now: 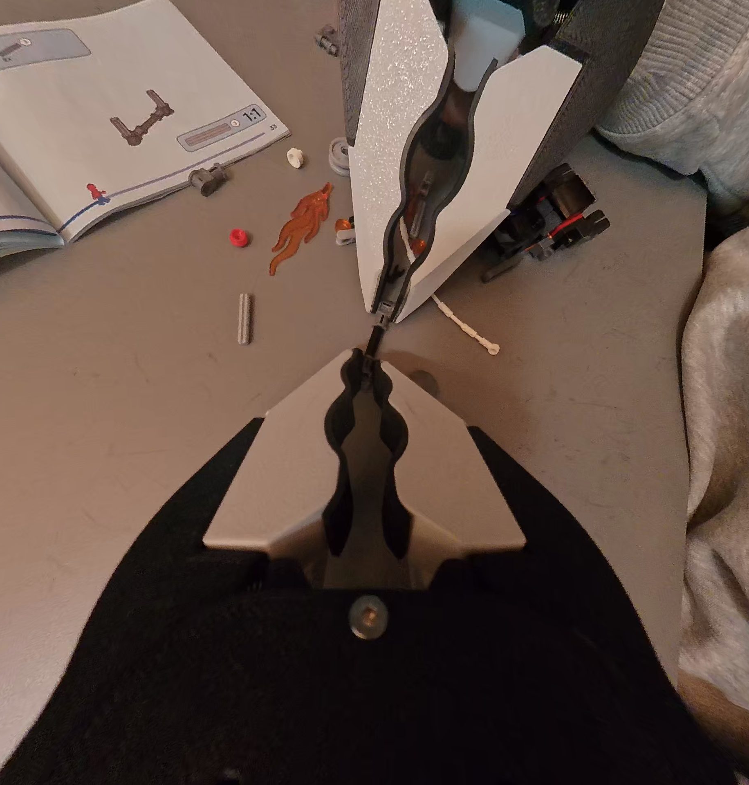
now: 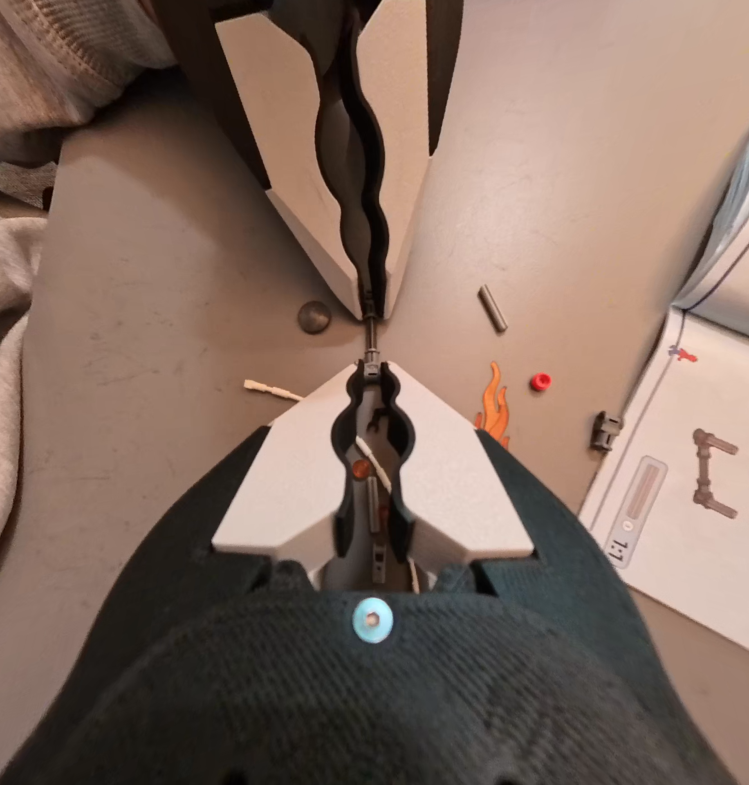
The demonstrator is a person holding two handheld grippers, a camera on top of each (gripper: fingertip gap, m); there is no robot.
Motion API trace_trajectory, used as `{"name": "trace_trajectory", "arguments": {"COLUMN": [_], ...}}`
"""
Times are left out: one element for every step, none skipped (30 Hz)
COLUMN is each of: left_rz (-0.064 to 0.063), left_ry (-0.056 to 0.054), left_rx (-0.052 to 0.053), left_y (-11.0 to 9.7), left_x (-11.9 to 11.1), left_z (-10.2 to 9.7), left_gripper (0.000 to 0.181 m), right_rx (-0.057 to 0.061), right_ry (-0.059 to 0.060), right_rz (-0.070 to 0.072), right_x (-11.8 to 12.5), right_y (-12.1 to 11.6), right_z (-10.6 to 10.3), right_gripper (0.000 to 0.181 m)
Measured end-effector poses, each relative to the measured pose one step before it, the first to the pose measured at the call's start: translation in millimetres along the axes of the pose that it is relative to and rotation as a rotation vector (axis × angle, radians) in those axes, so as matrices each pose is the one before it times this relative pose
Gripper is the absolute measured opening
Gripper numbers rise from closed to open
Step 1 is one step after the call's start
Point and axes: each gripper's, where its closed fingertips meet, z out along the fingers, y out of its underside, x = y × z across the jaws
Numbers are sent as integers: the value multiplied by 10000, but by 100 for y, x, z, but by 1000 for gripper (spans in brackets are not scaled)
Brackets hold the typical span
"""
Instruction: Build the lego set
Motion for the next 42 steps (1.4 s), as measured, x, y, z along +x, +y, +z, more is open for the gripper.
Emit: {"name": "trace_trajectory", "arguments": {"left_rz": [-20, -4, 8, 5, -4, -23, -45, -60, -60, -58, -45, -26, 34, -55, -121, -119, -115, -96, -99, -85, -43, -4, 34, 65, 60, 34, 12, 3, -3, -14, -32, -53, -54, -36, -14, 0, 1, -3, -7, -7, -5, -10], "left_ry": [17, 4, -6, -5, 3, 15, 31, 48, 38, 28, 34, 53, 193, -33, -70, 18, 36, 83, 85, 89, 45, -15, -32, -40, -47, -48, -34, -30, -28, -21, -8, 17, 23, 11, -10, -25, -29, -30, -30, -26, -16, -10], "left_rx": [1, 0, 2, 2, 4, 6, 6, 7, 7, 9, 8, 10, 35, 66, 89, 147, 189, 212, 199, 160, 119, 72, 30, 3, -22, -31, -24, -12, 8, 21, 15, -2, -10, -9, -5, -5, -15, -30, -43, -45, -39, -31], "left_y": [1, 0, 1, 1, -2, 3, -6, -4, -9, 1, -4, -6, -39, -68, -85, -158, -204, -244, -214, -167, -141, -77, -32, -9, 27, 38, 21, 22, -11, -19, -7, 21, 24, 26, 10, 6, 11, 28, 53, 49, 39, 31], "left_x": [0, 9, -1, 2, -1, -3, -13, -2, -23, -26, -11, 32, 261, -90, -201, -104, -77, -16, -9, 17, 3, -20, 7, 22, 5, -15, -23, -31, -36, -38, -31, -7, 6, -3, -21, -26, -23, -43, -44, -34, -21, -26], "left_z": [1, 0, 2, 2, -3, -5, -12, 6, -6, -16, -5, -10, -28, -58, -102, -147, -188, -220, -208, -173, -124, -72, -39, 8, 18, 27, 19, 9, -12, -26, -13, -9, -3, 4, 2, 2, 13, 31, 45, 37, 42, 36], "left_gripper": [3, 3, 3, 3, 3, 3, 3, 3, 3, 4, 4, 5, 14, 24, 29, 33, 34, 35, 36, 36, 36, 36, 36, 36, 36, 36, 36, 36, 36, 36, 35, 36, 36, 36, 36, 36, 36, 36, 36, 36, 36, 36], "right_rx": [30, 20, 6, -4, -6, 7, 24, 38, 48, 53, 48, 43, 44, 27, 49, 82, 107, 172, 228, 228, 231, 237, 192, 105, 27, -19, -58, -101, -136, -144, -132, -128, -139, -134, -104, -65, -25, 6, 28, 44, 44, 32], "right_ry": [-15, -7, 7, 16, 21, 28, 38, 53, 69, 77, 77, 87, 103, 98, 73, 43, 51, 68, 65, 76, 92, 69, 46, 71, 102, 82, 8, -64, -100, -113, -91, -55, -26, 16, 48, 41, 23, 19, 19, 22, 32, 38], "right_rz": [23, 11, -2, -9, -16, -17, -10, -10, -19, -19, -30, -60, -84, -78, -31, 49, 83, 53, 29, 20, -7, -41, -64, -82, -97, -92, -54, 11, 62, 72, 53, 26, 2, -16, -34, -43, -30, -6, 9, 8, 4, 4], "right_x": [5, 1, -2, 4, 2, -5, 1, 5, 6, -2, 13, 14, 41, 45, 54, 67, 131, 161, 154, 163, 141, 57, -27, 12, 53, 49, -44, -122, -160, -174, -158, -118, -86, -22, 32, 20, 13, 20, 39, 52, 64, 81], "right_y": [-9, -11, 1, -12, 0, 1, 0, -1, -10, -10, -9, 8, 11, 59, 83, 59, -1, -146, -280, -359, -408, -408, -328, -190, -71, 43, 127, 207, 255, 244, 217, 209, 223, 210, 164, 106, 47, -12, -44, -70, -66, -39], "right_z": [13, -5, 11, 3, 8, 2, 6, -1, 4, 0, 0, -13, -32, -87, -159, -235, -311, -348, -349, -318, -258, -161, -73, 8, 56, 92, 127, 160, 187, 206, 221, 206, 194, 155, 117, 55, 12, -22, -49, -78, -84, -89], "right_gripper": [5, 5, 5, 5, 5, 5, 5, 5, 5, 6, 6, 6, 5, 6, 6, 6, 5, 5, 5, 5, 5, 5, 5, 5, 5, 5, 5, 5, 5, 5, 5, 6, 6, 6, 6, 6, 6, 5, 5, 5, 5, 5]}}
